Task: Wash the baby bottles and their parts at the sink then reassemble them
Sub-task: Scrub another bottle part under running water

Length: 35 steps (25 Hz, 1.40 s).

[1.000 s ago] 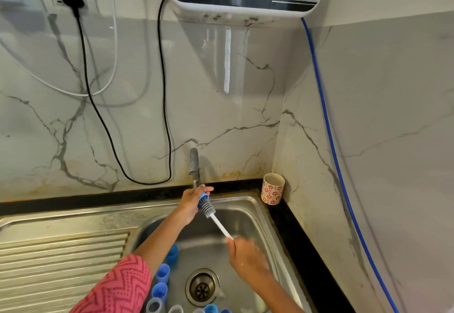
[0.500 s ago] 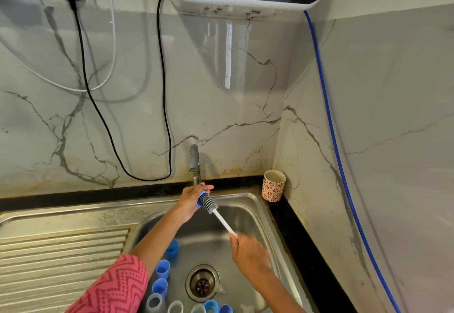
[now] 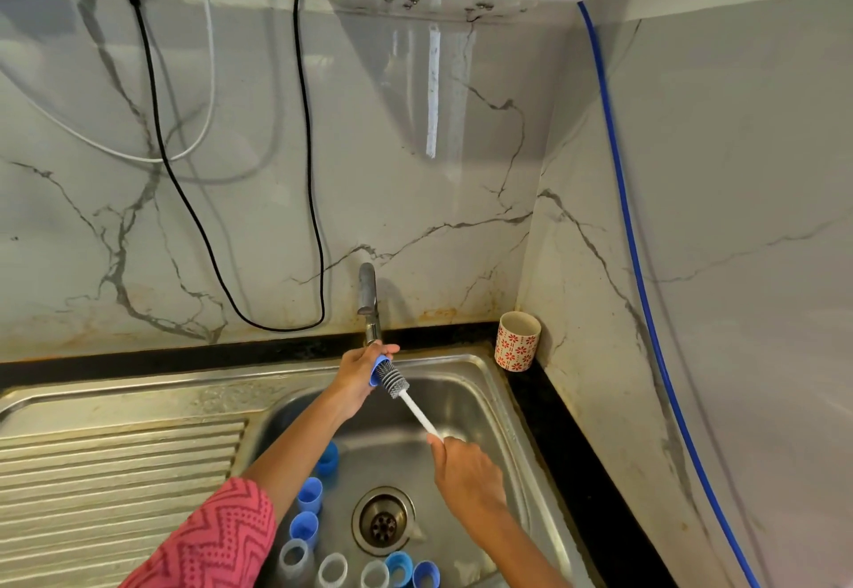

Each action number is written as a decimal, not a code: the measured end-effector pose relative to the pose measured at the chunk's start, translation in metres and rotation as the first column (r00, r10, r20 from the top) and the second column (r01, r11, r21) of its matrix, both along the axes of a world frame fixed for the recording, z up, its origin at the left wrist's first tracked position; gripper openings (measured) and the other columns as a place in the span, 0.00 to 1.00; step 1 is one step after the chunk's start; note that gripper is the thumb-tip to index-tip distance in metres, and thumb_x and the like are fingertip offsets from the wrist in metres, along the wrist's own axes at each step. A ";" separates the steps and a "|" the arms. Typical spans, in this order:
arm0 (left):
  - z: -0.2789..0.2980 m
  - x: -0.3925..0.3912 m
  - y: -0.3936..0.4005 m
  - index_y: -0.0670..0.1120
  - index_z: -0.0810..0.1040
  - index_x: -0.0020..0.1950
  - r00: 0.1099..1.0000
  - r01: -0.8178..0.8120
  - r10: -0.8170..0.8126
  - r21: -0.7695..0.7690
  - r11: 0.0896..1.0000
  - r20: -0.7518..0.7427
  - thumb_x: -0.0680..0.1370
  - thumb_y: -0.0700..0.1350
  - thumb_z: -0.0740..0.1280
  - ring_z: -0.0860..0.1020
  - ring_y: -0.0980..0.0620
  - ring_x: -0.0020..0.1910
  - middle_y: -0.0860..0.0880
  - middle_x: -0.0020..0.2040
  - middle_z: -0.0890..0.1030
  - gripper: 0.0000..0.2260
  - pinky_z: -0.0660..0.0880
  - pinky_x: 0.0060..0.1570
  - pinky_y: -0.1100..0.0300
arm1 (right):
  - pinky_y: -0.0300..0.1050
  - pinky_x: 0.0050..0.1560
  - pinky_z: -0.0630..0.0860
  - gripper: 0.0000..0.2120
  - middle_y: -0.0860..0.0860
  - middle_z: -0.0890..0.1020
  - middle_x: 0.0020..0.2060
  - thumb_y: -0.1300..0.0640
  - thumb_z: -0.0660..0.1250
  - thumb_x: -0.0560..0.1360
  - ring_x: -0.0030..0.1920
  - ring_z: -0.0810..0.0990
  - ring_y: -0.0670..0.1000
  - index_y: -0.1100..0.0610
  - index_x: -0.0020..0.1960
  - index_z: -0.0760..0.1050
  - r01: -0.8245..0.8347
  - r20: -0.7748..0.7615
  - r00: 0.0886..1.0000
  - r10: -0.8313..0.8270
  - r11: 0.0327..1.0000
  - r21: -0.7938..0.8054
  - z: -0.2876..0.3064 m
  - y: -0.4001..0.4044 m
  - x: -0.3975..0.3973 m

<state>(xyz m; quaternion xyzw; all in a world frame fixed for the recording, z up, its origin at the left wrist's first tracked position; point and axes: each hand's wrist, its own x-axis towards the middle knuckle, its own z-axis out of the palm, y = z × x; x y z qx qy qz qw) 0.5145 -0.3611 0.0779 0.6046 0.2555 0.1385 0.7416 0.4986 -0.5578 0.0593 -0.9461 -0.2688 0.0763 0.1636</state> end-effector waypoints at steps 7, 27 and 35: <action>-0.009 -0.008 0.013 0.37 0.79 0.55 0.994 -0.101 0.104 -0.105 0.989 0.028 0.82 0.46 0.55 0.73 0.51 0.40 0.41 0.52 0.74 0.17 0.73 0.42 0.60 | 0.44 0.41 0.69 0.21 0.51 0.75 0.39 0.42 0.48 0.81 0.39 0.73 0.51 0.53 0.45 0.74 -0.110 -0.054 0.992 0.115 0.991 0.079 0.009 0.002 0.005; -0.014 -0.004 -0.006 0.38 0.67 0.47 0.944 -0.290 0.324 -0.642 0.710 -0.067 0.82 0.42 0.53 0.72 0.44 0.40 0.37 0.45 0.71 0.09 0.66 0.67 0.45 | 0.35 0.19 0.52 0.20 0.45 0.63 0.23 0.39 0.53 0.79 0.20 0.57 0.43 0.52 0.35 0.62 0.232 -0.724 0.681 0.109 0.906 0.355 -0.015 -0.022 0.021; -0.021 0.001 -0.007 0.33 0.69 0.65 0.991 -0.134 0.112 -0.438 0.889 -0.076 0.77 0.47 0.65 0.73 0.40 0.63 0.36 0.63 0.73 0.22 0.71 0.63 0.47 | 0.36 0.20 0.53 0.21 0.46 0.63 0.23 0.40 0.53 0.80 0.20 0.57 0.44 0.52 0.34 0.62 0.317 -0.755 0.647 0.105 0.864 0.392 -0.012 -0.018 0.019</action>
